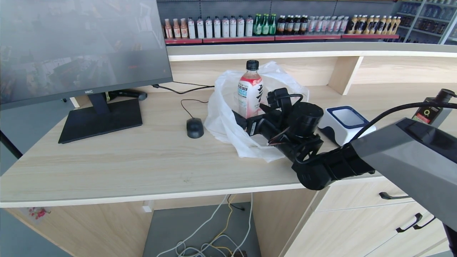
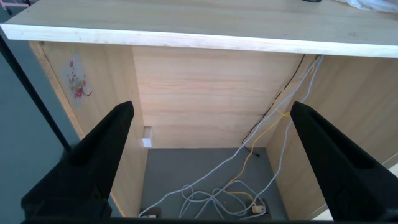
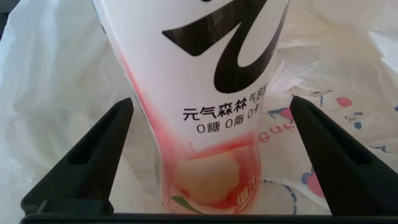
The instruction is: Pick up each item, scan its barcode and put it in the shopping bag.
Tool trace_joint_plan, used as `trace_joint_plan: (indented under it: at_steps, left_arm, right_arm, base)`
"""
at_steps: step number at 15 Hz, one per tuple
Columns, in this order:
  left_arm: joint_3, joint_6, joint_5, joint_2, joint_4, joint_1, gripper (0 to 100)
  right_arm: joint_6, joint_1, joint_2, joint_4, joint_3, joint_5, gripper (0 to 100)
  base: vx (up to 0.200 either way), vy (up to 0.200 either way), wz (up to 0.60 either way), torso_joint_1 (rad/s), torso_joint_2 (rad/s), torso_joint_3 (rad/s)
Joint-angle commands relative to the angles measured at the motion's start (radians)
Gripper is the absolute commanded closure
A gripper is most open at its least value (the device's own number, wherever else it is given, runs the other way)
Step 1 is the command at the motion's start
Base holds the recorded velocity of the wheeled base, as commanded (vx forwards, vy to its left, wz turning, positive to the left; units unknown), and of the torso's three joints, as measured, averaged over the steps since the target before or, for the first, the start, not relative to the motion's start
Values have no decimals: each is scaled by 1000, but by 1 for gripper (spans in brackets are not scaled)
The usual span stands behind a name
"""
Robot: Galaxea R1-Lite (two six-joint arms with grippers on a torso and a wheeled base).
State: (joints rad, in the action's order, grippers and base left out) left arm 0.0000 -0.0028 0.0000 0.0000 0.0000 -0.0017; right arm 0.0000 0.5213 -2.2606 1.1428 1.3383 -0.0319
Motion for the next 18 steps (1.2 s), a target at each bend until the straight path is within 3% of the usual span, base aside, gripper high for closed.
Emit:
trace_joint_plan:
  at_steps: [1,8,11,15,18]
  left_arm:
    - [0,0,0,0,0,0,0]
    - [0,0,0,0,0,0,0]
    - [0,0,0,0,0,0,0]
    - [0,0,0,0,0,0,0]
    - [0,0,0,0,0,0,0]
  right_arm:
    - [2,0,21,8,-7,0,0]
    - [31,0,193,43,-169,4,0]
    - [43,3,314,161,-378,4,0]
    - [43,54,411,428,-689,6,0]
    - [46,95,474,428,-775,7,0]
  base:
    - [0,0,0,0,0,0]
    - [0,0,0,0,0,0]
    - [0,0,0,0,0,0]
    - [0,0,0,0,0,0]
    - [0,0,0,0,0,0]
